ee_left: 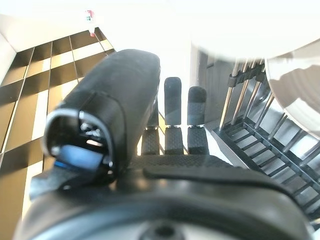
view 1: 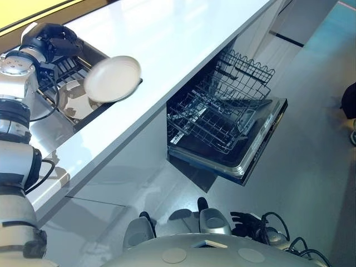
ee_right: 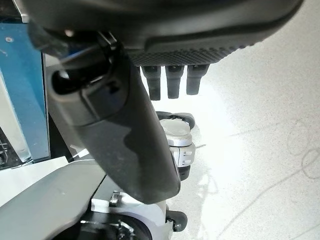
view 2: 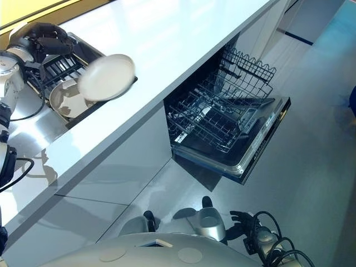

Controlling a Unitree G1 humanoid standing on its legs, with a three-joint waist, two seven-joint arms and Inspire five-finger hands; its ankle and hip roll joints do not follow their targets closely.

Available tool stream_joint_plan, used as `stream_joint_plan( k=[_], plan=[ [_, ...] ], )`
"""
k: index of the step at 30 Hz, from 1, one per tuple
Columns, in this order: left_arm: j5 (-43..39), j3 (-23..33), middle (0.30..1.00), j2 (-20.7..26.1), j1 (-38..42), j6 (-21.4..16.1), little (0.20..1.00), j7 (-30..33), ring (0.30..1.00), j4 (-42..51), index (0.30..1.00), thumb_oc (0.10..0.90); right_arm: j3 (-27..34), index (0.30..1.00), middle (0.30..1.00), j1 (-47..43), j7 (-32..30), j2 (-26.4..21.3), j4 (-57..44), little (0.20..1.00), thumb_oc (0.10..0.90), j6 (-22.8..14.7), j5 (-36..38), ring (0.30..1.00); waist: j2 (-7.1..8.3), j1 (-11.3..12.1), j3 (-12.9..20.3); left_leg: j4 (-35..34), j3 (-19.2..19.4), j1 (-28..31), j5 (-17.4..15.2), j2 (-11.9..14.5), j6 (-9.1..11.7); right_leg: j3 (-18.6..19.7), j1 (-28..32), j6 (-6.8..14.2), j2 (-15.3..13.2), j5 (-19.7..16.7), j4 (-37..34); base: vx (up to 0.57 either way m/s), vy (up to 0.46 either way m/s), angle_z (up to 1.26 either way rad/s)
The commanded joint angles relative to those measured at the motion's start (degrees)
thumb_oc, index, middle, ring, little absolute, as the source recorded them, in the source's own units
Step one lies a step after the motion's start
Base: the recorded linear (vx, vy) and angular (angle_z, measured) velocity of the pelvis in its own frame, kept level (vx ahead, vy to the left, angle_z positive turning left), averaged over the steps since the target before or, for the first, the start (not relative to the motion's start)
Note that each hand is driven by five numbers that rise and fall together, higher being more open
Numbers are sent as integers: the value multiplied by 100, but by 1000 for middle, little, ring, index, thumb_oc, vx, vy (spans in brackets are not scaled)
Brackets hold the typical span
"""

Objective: Pick up plates and place into dishwasher.

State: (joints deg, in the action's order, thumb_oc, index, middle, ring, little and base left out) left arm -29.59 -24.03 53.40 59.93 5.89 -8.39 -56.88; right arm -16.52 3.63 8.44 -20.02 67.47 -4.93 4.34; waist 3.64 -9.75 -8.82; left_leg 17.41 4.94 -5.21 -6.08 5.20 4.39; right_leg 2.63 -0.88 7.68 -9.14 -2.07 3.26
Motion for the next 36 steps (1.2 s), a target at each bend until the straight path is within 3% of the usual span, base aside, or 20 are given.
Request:
stream_joint_plan(
  k=[1,10,12,13,14,19,23,25,27,32,36],
  plan=[
    [-191,539,300,197,300,-663,200,227,300,473,300,100,22,900,900,-81,49,-274,6,900,800,-113,-90,900,-403,-78,195,-1975,470,1082,167,-818,-700,-139,-48,116,686,-41,-173,-22,-39,-2],
    [-132,716,300,199,29,-804,200,463,300,609,300,100,93,900,900,-91,30,-291,77,900,800,-140,-102,900,-416,-45,282,-2013,501,1154,182,-776,-646,-222,93,66,715,-1,-282,-20,-43,0],
    [148,745,587,194,-31,-919,535,609,587,643,587,435,105,900,900,-102,36,-300,72,900,800,-121,-84,900,-415,-37,302,-2025,503,1171,189,-768,-642,-241,122,48,726,19,-290,-20,-43,-3],
    [450,739,587,206,-48,-1009,535,672,587,665,587,435,112,900,900,-101,37,-300,67,900,800,-118,-65,900,-415,-31,311,-2032,504,1174,194,-761,-639,-248,138,38,733,31,-295,-27,-54,-3],
    [1017,691,900,247,-66,-1210,900,733,900,698,900,800,114,900,900,-88,33,-301,48,900,800,-112,-31,900,-416,-20,324,-2028,506,1171,200,-751,-631,-262,162,25,737,44,-306,-35,-59,-1],
    [1403,510,900,355,-216,-1335,900,735,900,1327,900,800,192,900,900,-45,58,-292,10,900,800,-94,15,900,-426,47,343,-2015,496,1160,223,-721,-601,-294,222,0,756,57,-358,-30,-49,1],
    [2584,476,900,655,-429,-1403,900,777,900,2220,900,800,305,900,900,-33,69,-288,13,900,800,-100,58,900,-482,134,354,-2033,446,1179,256,-689,-564,-330,285,-40,773,71,-404,-24,-26,1],
    [3641,343,900,1026,-510,-1479,900,572,900,2606,900,800,391,900,900,-36,72,-291,-2,900,800,-78,79,900,-519,184,357,-2047,421,1186,269,-672,-547,-356,316,-51,773,76,-435,-44,-31,3],
    [4097,204,900,1435,-574,-1433,900,216,900,2928,900,800,469,900,900,-35,91,-315,-2,900,800,-81,89,900,-564,233,356,-2056,393,1181,300,-667,-532,-393,343,-59,772,66,-474,-53,-23,3],
    [3797,592,900,1858,-1087,-950,900,-636,900,3718,900,800,582,900,900,-32,84,-307,34,900,800,-49,44,900,-645,362,367,-2093,288,1190,343,-661,-504,-471,427,-79,771,93,-547,-53,-11,11],
    [3965,870,900,1955,-1481,-871,900,-950,900,3968,900,800,595,900,900,-73,67,-325,125,900,800,-37,-33,900,-701,437,387,-2152,195,1204,403,-648,-473,-544,496,-102,790,119,-590,-58,-12,13]
  ],
)
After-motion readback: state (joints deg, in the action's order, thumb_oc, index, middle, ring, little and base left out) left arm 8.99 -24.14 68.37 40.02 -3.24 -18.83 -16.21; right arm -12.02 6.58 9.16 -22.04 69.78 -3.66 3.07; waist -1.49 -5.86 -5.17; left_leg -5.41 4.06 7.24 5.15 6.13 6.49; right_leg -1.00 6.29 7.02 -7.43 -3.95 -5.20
